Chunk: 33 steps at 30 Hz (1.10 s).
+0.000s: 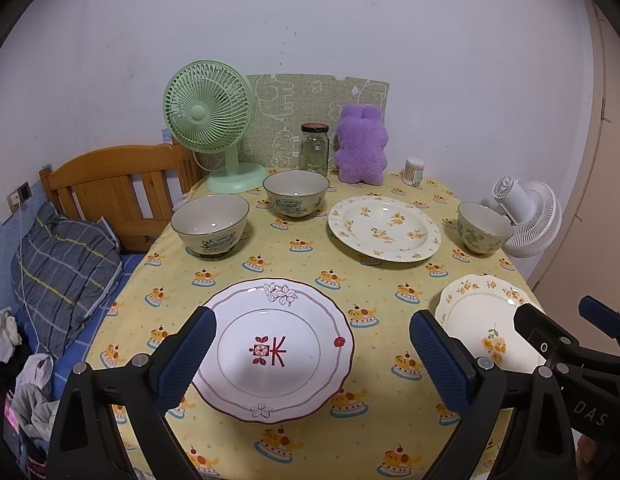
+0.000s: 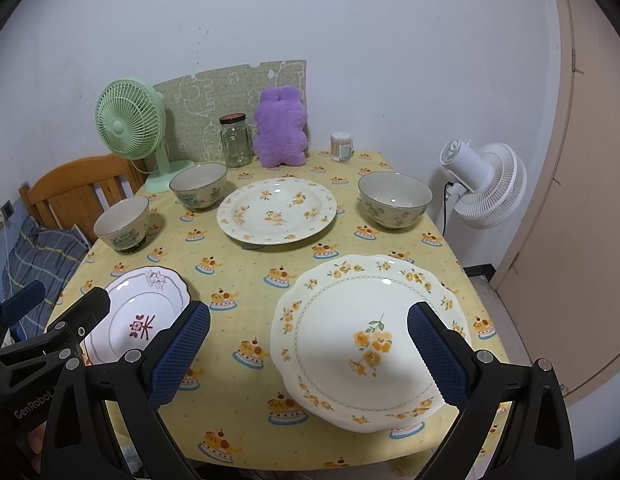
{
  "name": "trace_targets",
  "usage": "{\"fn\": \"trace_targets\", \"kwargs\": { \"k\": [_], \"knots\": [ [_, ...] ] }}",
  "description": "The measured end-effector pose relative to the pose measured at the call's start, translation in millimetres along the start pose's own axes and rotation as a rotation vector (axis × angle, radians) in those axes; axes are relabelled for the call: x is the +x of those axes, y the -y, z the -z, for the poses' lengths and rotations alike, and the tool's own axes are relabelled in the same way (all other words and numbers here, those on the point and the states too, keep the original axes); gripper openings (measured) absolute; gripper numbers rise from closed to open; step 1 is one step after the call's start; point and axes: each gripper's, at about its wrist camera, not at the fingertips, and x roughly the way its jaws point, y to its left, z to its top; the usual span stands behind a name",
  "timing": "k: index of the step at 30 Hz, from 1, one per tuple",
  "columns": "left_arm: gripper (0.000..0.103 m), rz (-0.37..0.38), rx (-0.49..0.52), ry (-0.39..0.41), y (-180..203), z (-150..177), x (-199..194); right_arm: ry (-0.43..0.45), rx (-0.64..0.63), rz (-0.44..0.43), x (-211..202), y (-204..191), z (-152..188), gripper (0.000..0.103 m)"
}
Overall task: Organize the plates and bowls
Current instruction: 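Grip the rim of the cream orange-flowered plate with both grippers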
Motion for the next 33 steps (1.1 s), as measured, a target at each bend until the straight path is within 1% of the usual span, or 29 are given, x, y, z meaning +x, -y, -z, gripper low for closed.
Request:
{"fn": "trace_targets", "kwargs": {
  "k": [6, 12, 19, 22, 26, 29, 33],
  "knots": [
    [0.096, 0.016, 0.000, -0.017, -7, -8, 7, -0.012, 0.006, 0.014, 10, -4, -5, 0.100],
    [0.096, 0.029, 0.015, -0.014, -17, -20, 15, -0.026, 0.028, 0.024, 15, -17, -14, 0.100],
    [0.095, 0.076, 0.040, -0.039, -21, -35, 28, -0.030, 0.070, 0.078, 16, -23, -22, 0.100],
    [0.094, 0.092, 0.051, -0.054, -13, -38, 34, -0.041, 0.091, 0.100, 17, -19, -24, 0.100],
    [0.093, 0.101, 0.080, -0.062, 4, -40, 43, -0.045, 0.103, 0.108, 20, -6, -26, 0.100],
    [0.092, 0.109, 0.088, -0.077, 23, -39, 51, -0.054, 0.112, 0.109, 25, 13, -26, 0.099],
    [0.092, 0.095, 0.080, -0.078, 52, -37, 60, -0.064, 0.093, 0.105, 36, 38, -29, 0.099]
  ]
}}
